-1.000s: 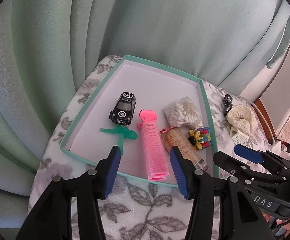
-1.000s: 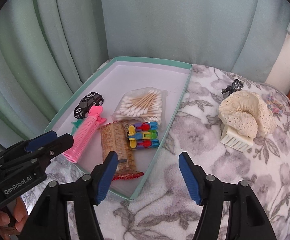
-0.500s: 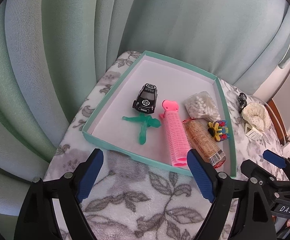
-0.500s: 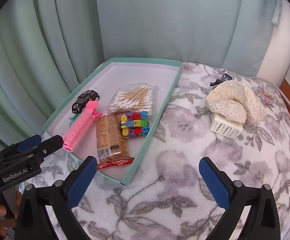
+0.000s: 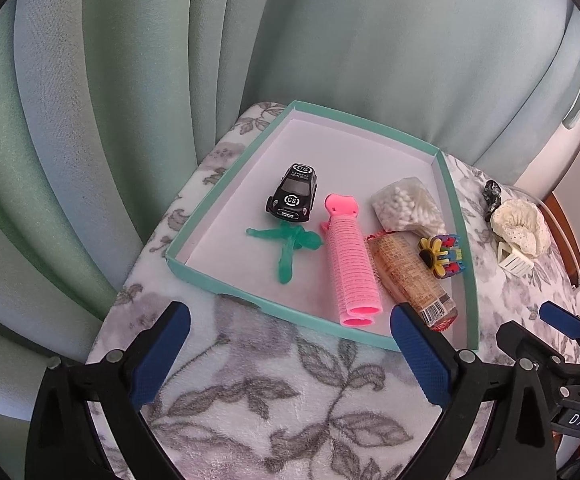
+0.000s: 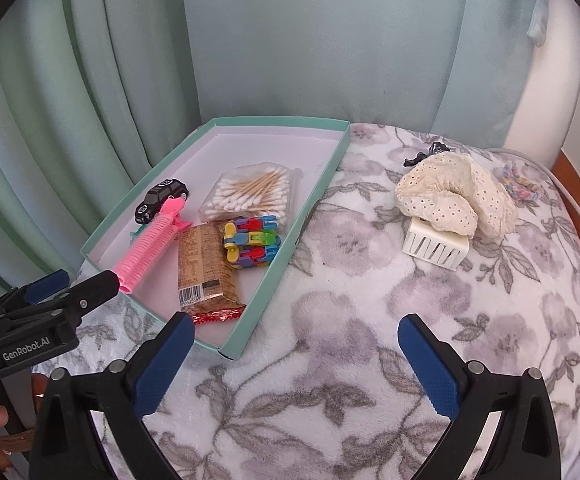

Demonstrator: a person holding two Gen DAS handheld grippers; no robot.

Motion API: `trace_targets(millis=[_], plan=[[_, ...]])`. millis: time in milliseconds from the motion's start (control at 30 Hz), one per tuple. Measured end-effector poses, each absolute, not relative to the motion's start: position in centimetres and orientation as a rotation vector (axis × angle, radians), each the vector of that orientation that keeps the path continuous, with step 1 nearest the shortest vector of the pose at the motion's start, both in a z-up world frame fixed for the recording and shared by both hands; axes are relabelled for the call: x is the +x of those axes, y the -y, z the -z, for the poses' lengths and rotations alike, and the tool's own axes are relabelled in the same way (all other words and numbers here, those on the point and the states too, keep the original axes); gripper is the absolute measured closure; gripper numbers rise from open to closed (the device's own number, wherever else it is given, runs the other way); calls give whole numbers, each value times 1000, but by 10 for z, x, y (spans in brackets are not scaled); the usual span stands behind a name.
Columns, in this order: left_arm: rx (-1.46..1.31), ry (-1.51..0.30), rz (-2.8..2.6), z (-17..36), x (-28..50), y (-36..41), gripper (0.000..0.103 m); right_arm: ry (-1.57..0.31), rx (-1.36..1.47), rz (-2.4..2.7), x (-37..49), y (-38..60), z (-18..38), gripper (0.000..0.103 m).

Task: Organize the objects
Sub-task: 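Move both grippers back toward the white claw clip and cream lace cloth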

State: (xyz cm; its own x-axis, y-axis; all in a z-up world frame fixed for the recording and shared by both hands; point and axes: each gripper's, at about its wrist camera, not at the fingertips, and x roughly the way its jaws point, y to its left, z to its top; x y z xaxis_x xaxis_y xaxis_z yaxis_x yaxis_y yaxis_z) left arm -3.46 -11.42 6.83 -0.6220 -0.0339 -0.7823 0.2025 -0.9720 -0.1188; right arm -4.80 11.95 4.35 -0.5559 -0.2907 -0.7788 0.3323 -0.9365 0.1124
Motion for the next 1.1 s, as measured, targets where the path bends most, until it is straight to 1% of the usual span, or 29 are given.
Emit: trace_targets(millis=[500,700,1100], plan=[[1296,-290,2766,-75,-44,90,3,1,1240,2521,-48,-147,-42,0],[1306,-253,2829,-83,-54,65,3,26,1231,2562,-50,-170,-47,0],[1370,-255,2903,-90,-69,25,3,122,1278,2635,-59,-225,-46,0]])
